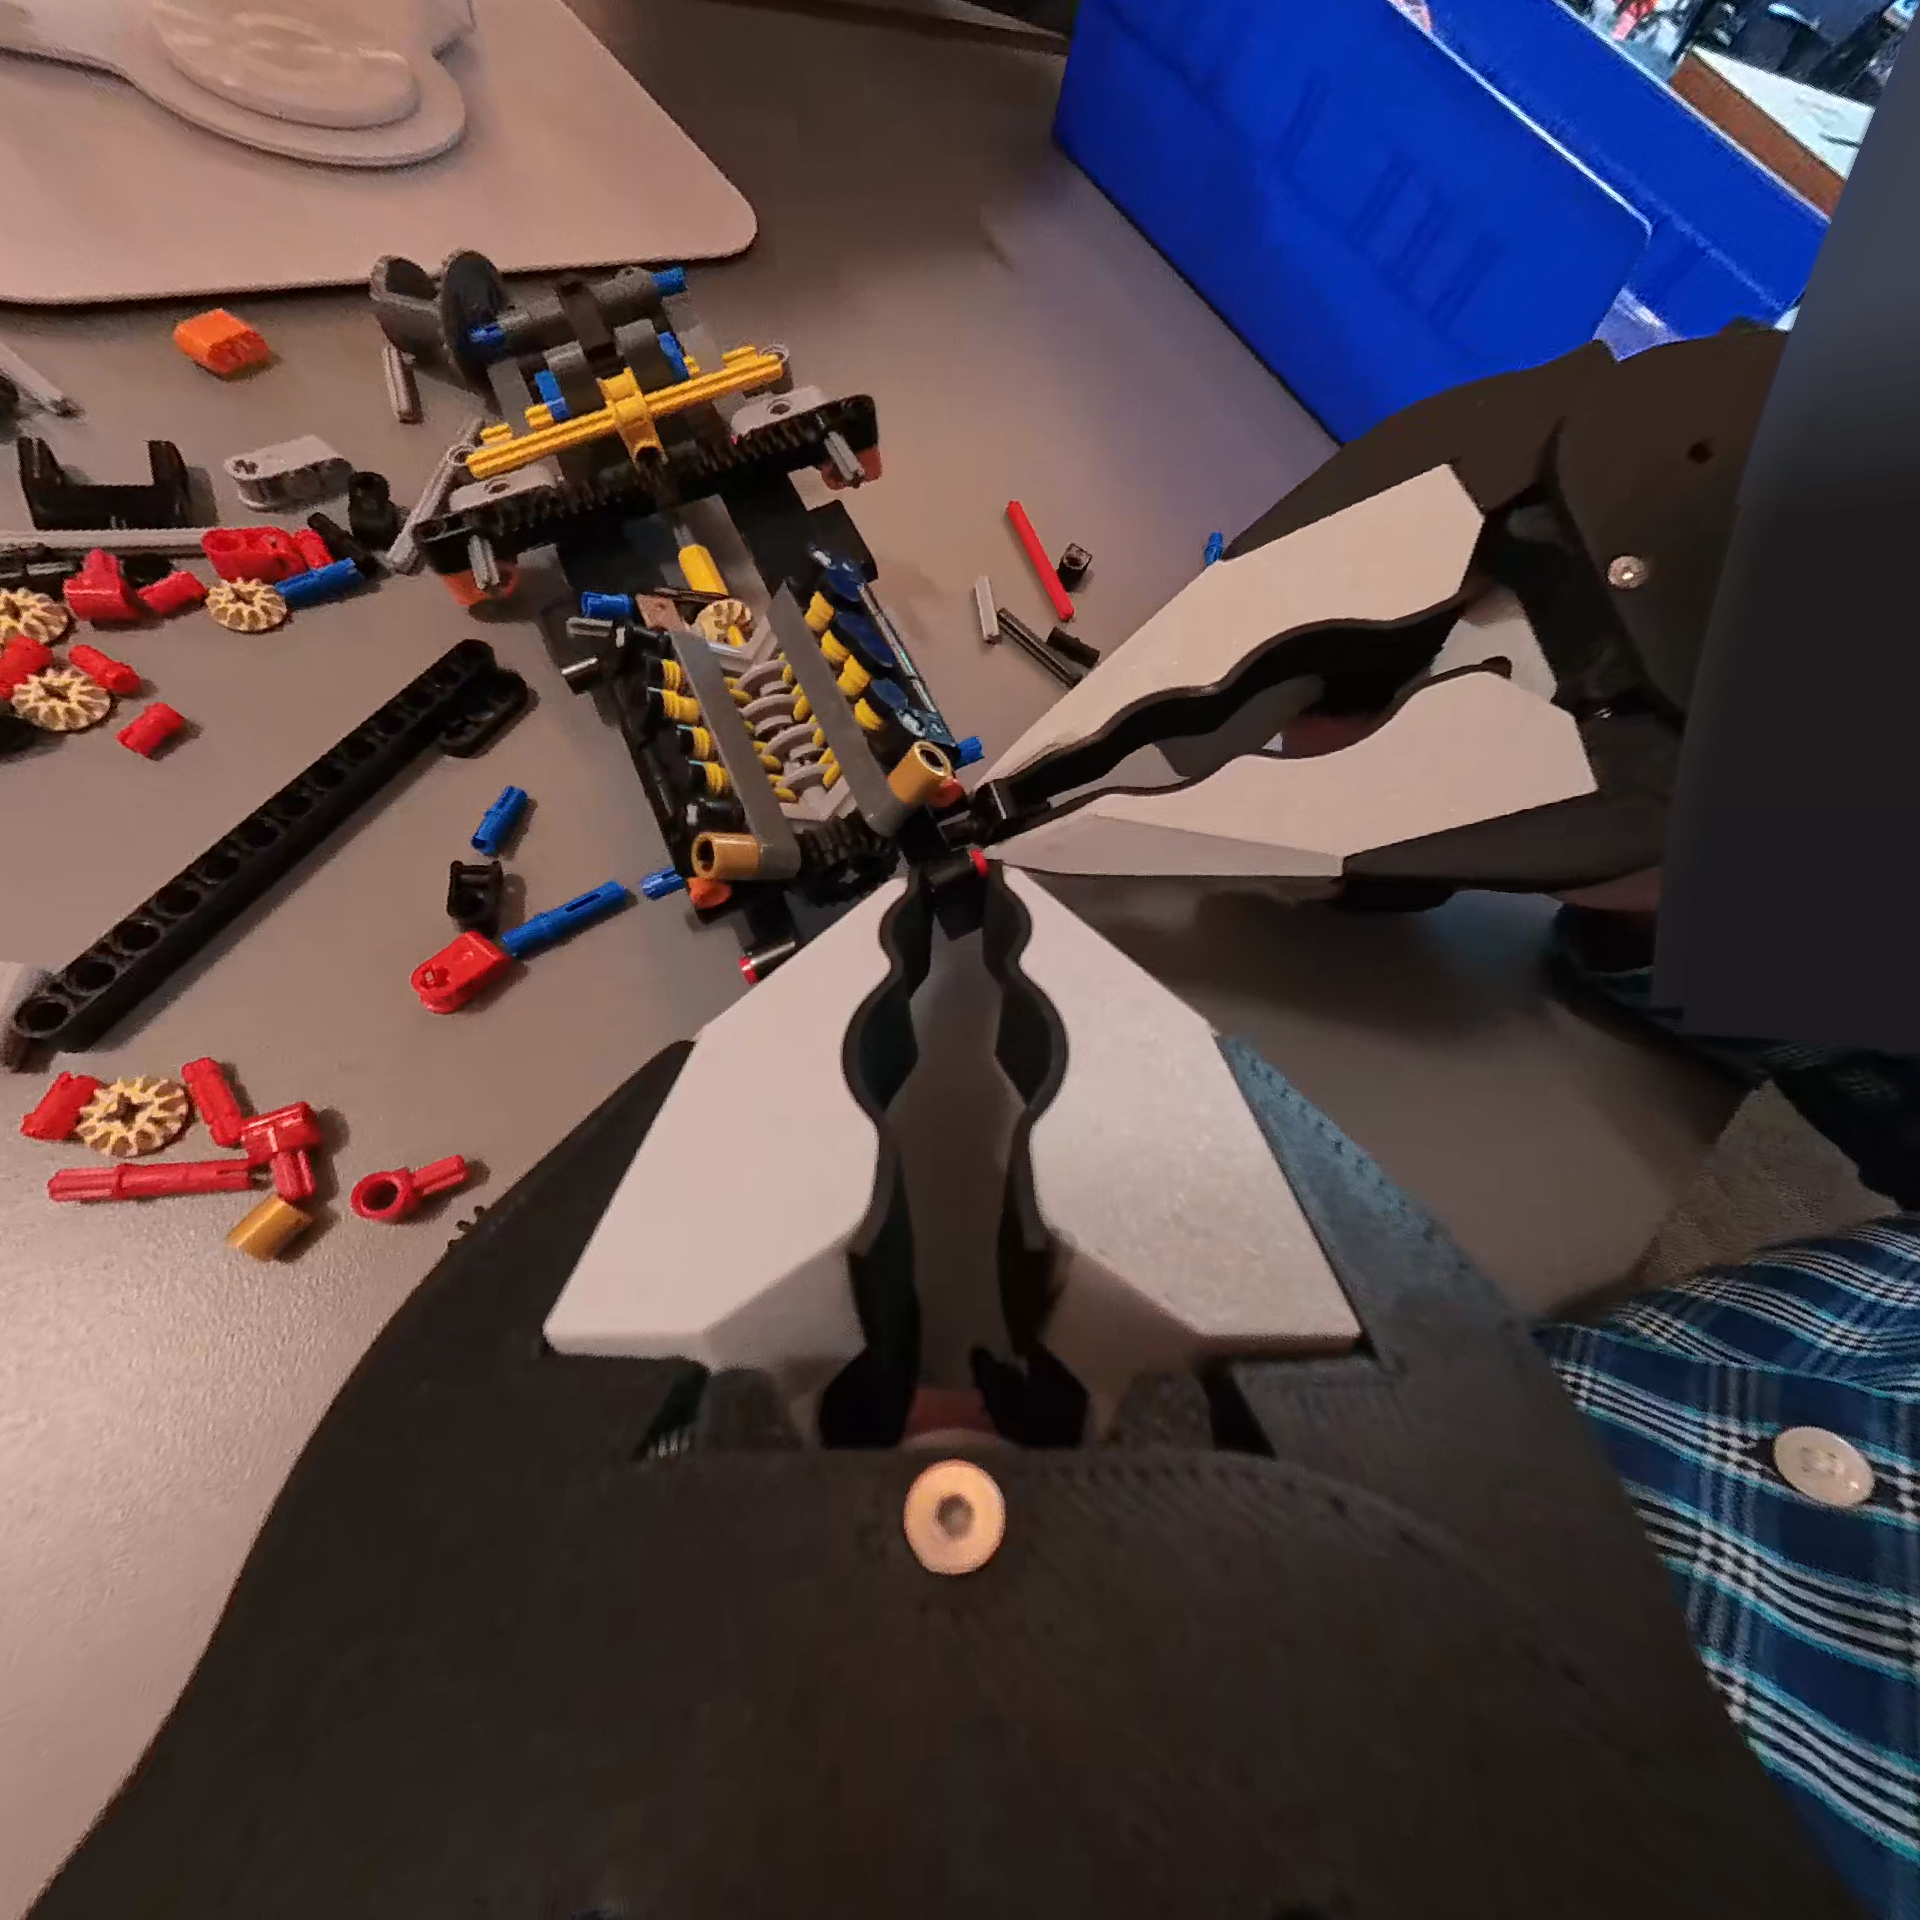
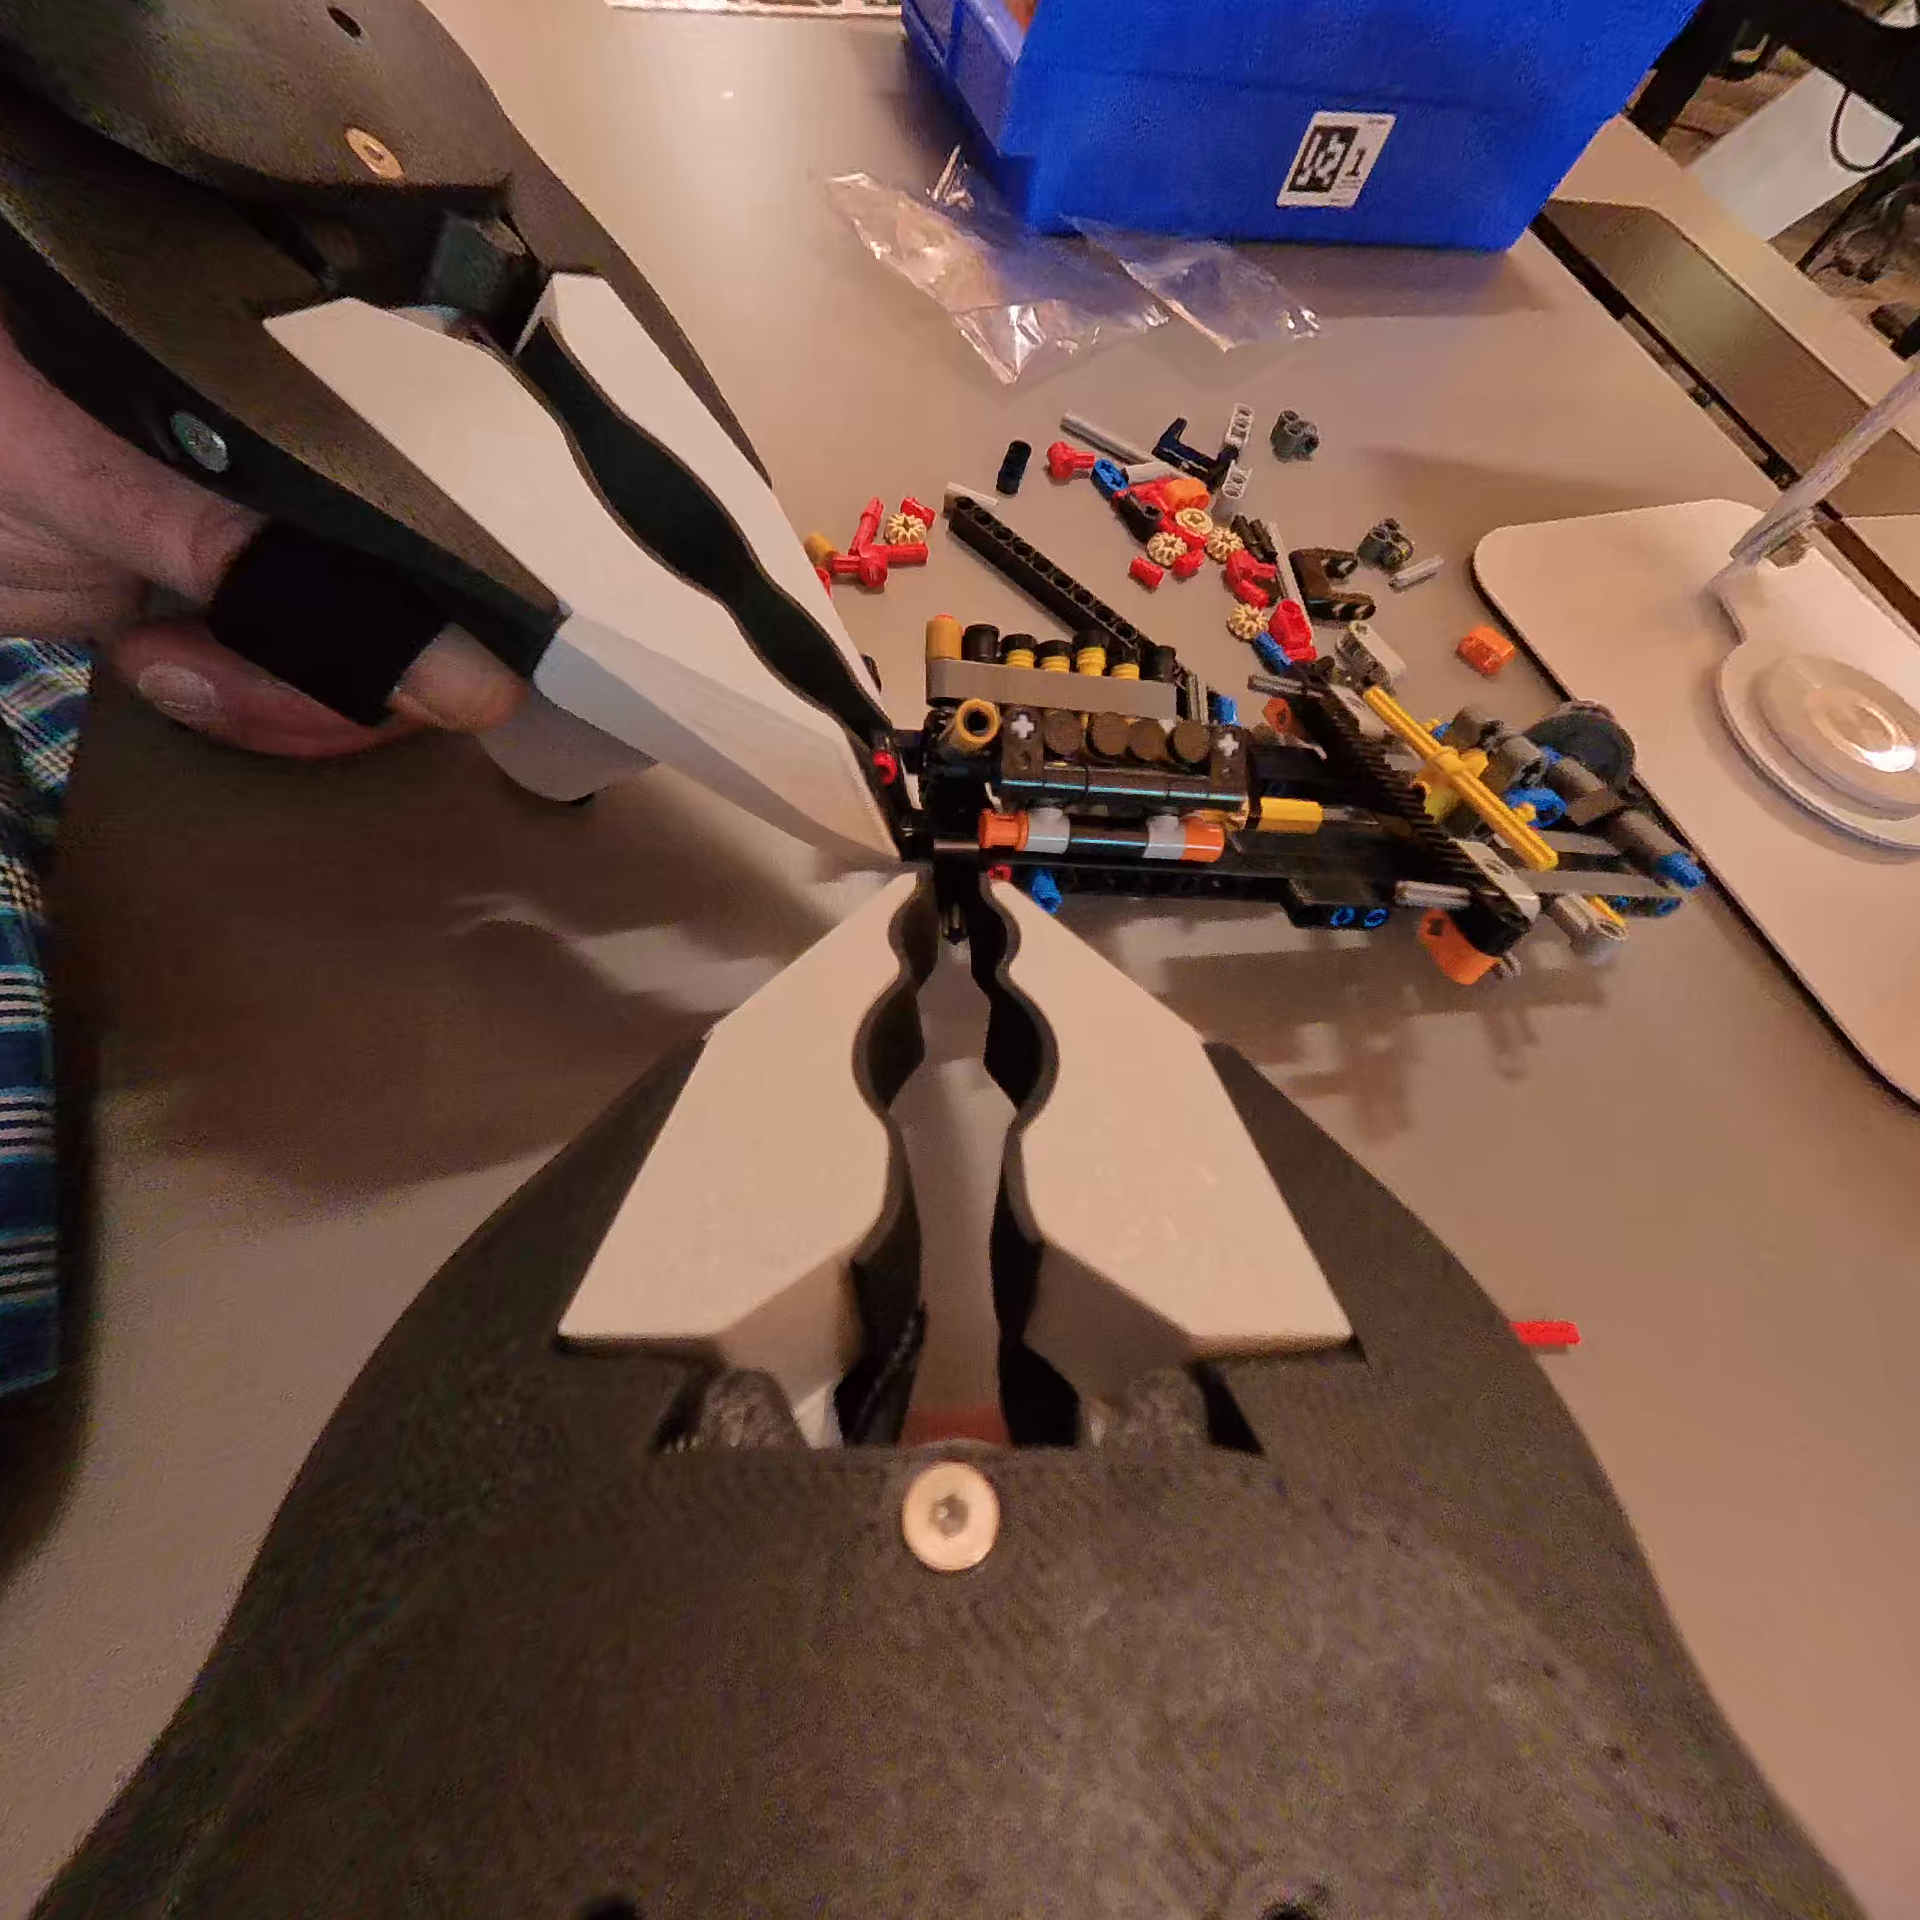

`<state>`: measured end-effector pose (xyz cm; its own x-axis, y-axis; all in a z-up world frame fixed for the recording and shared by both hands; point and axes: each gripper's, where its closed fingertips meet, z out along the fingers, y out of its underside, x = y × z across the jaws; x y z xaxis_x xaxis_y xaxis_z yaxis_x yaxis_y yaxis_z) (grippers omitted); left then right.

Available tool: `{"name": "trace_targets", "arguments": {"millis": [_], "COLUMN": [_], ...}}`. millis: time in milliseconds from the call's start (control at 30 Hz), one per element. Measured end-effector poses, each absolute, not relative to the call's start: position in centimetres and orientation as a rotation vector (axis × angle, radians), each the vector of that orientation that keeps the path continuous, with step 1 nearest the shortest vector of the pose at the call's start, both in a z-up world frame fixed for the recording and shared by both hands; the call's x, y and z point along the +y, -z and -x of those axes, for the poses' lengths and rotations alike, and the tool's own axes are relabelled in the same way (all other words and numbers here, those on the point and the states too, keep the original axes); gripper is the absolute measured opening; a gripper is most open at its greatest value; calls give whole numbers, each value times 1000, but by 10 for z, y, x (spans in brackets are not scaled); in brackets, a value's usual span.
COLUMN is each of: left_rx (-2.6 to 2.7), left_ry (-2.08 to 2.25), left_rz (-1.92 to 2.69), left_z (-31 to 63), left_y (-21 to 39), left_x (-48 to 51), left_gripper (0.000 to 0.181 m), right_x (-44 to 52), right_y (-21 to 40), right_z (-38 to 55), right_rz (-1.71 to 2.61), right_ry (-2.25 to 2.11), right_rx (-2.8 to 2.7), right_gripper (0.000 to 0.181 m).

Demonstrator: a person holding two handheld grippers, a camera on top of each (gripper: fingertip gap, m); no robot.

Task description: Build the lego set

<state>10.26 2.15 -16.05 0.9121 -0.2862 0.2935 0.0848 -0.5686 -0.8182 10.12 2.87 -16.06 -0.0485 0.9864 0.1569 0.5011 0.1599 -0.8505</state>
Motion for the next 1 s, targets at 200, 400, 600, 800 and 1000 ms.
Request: {"name": "trace_targets", "arguments": {"millis": [200, 400, 600, 800, 1000], "left_rx": [196, 263, 294, 310, 320], "left_ry": [421, 340, 325, 340, 353], "left_rz": [2117, 2121, 2138, 2145, 2146], "left_z": [-102, -101, -101, -103, -103], "left_y": [159, 161, 163, 165, 165], "left_x": [22, 22, 20, 19, 17], "left_gripper": [8, 8, 8, 8, 8], "right_x": [29, 29, 28, 26, 24], "right_y": [159, 160, 162, 164, 165], "right_z": [-100, -100, -100, -101, -100], "right_rz": [1453, 1450, 1415, 1372, 1343], "right_ry": [-773, -742, -755, -794, -830], "right_rx": [-1665, -1712, -1764, -1795, -1822], "right_gripper": [3, 4, 4, 3, 4]}}
